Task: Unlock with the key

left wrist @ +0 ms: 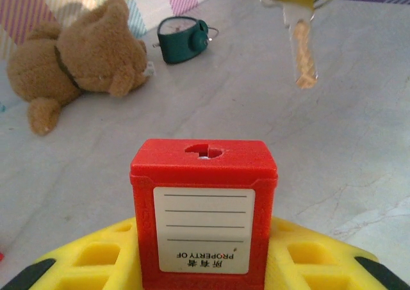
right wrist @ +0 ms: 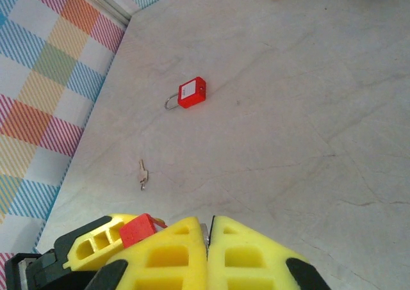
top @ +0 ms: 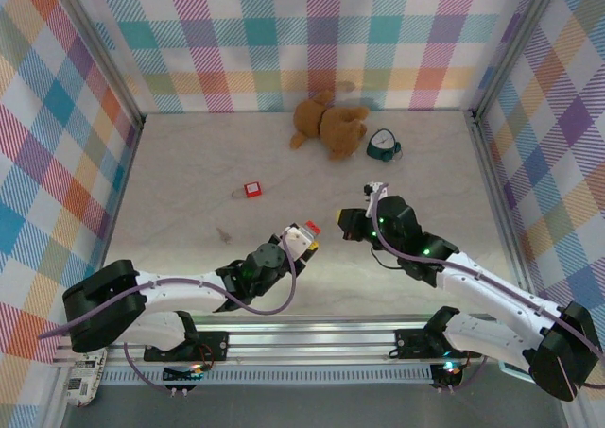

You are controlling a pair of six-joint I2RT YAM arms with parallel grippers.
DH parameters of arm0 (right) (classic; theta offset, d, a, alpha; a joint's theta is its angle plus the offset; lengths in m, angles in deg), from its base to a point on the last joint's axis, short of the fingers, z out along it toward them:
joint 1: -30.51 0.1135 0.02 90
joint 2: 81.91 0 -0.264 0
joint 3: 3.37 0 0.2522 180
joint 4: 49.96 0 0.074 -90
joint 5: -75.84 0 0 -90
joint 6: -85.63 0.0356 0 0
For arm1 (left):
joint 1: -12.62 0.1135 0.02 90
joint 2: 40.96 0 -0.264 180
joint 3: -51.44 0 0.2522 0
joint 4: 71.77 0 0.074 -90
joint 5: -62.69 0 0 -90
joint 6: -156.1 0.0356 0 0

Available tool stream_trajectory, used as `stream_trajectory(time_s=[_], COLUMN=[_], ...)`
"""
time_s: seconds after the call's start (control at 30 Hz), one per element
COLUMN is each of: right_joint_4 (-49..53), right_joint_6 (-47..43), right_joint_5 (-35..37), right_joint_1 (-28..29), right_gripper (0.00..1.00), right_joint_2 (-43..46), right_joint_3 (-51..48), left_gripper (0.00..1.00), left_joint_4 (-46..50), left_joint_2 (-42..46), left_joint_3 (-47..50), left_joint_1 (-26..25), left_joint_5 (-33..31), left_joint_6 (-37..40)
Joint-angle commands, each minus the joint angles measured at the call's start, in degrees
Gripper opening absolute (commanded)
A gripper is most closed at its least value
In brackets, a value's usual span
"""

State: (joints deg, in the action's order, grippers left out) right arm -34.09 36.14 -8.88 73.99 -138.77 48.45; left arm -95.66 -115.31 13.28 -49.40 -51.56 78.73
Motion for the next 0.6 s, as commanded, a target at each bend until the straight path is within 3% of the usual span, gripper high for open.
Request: stream_trajectory(time_s=[0.0,0.57], right_joint_4=[-4.2,-9.9], right_joint_6=[-0.9,-6.7], right_joint_5=[-1.7,-3.4], right_joint_1=[0.5,5.0], right_gripper=[0.01,0.01], right_joint_2=[-0.6,-6.8], right_joint_3=[2.4,4.4], left_gripper=[0.36,0.34], left_joint_4=[-4.9,-3.3], left_joint_2=[1.4,3.6], left_joint_3=[1.3,0.6], left_joint_1=[-0.5,-0.5], left_joint_5=[-1.8,-1.1], left_joint_6=[1.0,-1.7])
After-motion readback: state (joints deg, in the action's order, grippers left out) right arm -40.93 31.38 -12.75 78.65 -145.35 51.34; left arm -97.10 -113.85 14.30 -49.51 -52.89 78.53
